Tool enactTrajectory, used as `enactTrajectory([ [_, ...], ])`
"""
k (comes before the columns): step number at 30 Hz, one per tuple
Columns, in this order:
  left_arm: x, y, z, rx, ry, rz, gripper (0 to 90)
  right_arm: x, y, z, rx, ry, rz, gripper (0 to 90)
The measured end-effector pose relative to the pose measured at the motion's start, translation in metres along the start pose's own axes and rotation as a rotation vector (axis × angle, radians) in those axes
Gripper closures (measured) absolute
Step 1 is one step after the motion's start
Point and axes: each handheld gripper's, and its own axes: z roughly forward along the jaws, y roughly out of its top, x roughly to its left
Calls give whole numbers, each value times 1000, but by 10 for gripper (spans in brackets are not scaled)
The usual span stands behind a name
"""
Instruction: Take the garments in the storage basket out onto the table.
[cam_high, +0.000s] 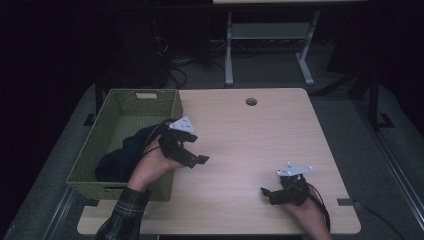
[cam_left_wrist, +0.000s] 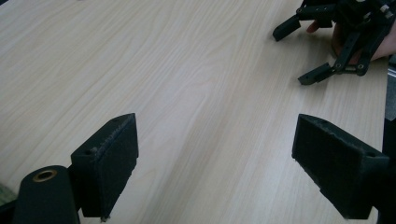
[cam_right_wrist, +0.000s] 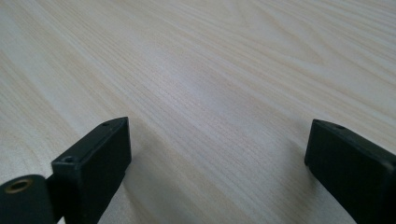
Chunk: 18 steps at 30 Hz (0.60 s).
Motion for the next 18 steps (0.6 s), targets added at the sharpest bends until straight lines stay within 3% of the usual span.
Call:
enactTrajectory([
  [18,17,-12,-39,-3,82,-28,148,0,0,0,0,0,0,67],
])
